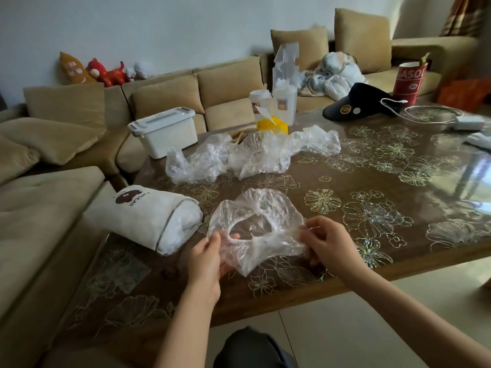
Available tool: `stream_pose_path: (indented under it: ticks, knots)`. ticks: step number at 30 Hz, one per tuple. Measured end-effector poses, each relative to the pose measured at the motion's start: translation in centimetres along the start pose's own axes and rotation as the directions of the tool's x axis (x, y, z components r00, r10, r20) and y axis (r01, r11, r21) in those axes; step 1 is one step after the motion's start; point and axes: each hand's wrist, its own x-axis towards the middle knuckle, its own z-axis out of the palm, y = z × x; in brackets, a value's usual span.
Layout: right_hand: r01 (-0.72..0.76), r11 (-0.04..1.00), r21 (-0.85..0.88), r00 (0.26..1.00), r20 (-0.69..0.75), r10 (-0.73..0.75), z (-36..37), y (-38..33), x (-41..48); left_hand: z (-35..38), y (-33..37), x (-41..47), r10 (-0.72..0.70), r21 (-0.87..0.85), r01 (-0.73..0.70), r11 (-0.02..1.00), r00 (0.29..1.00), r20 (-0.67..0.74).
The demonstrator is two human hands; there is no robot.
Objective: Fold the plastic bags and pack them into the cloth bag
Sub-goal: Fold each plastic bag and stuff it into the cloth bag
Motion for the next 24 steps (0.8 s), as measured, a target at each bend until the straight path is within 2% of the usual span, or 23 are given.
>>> stream_pose_path:
  ticks: [2,5,6,8,10,12,14,17,21,23,24]
  knots:
    - [-0.044,0.999,-0.007,0.993,0.108,0.044,-0.1,0.0,0.1,-0.4,-0.3,0.3,-0.008,0.083,0.009,0.996,1.000,-0.007]
    - [-0.196,0.972,0.130,0.959,0.234,0.163,-0.7,-1.1,0.7,-0.9,0.0,0.1,-0.076,0.293,0.027,0.956,0.984,0.159]
    - [-0.212,0.971,0.113,0.952,0.248,0.179,-0.9,-1.4,1.0,-0.9,0.0,0.0,-0.083,0.361,0.008,0.933,0.978,0.191]
    - [-0.134,0.984,-0.117,0.971,0.183,0.155,-1.0,-1.7,1.6,-0.7,-0.2,-0.1,-0.028,0.480,-0.064,0.875,0.983,0.182]
    - [-0.037,0.949,-0.313,0.991,0.110,0.074,-0.6,-1.5,2.3,-0.4,-0.5,0.0,0.026,0.522,-0.118,0.845,0.983,0.180]
    - [-0.018,0.928,-0.371,0.988,0.138,0.074,0.2,-1.0,2.8,-0.3,-0.7,0.0,0.050,0.510,-0.151,0.847,0.977,0.206]
    - [0.059,0.887,-0.458,0.982,0.187,0.031,1.0,-0.6,2.8,-0.4,-0.9,0.2,0.099,0.482,-0.191,0.855,0.973,0.210]
    - [0.226,0.836,-0.500,0.971,0.187,-0.151,1.0,0.4,2.1,-0.4,-0.9,0.5,0.225,0.480,-0.273,0.834,0.962,0.157]
    - [0.245,0.815,-0.525,0.959,0.007,-0.284,0.0,0.7,0.1,-0.8,-0.9,1.5,0.398,0.448,-0.357,0.820,0.917,0.001]
    - [0.221,0.797,-0.563,0.963,-0.002,-0.268,0.1,0.9,-1.6,-1.0,-0.8,1.8,0.518,0.535,-0.391,0.749,0.849,-0.106]
    - [0.192,0.774,-0.603,0.974,0.021,-0.225,0.3,1.0,-2.5,-0.9,-0.7,1.6,0.605,0.610,-0.417,0.674,0.786,-0.132]
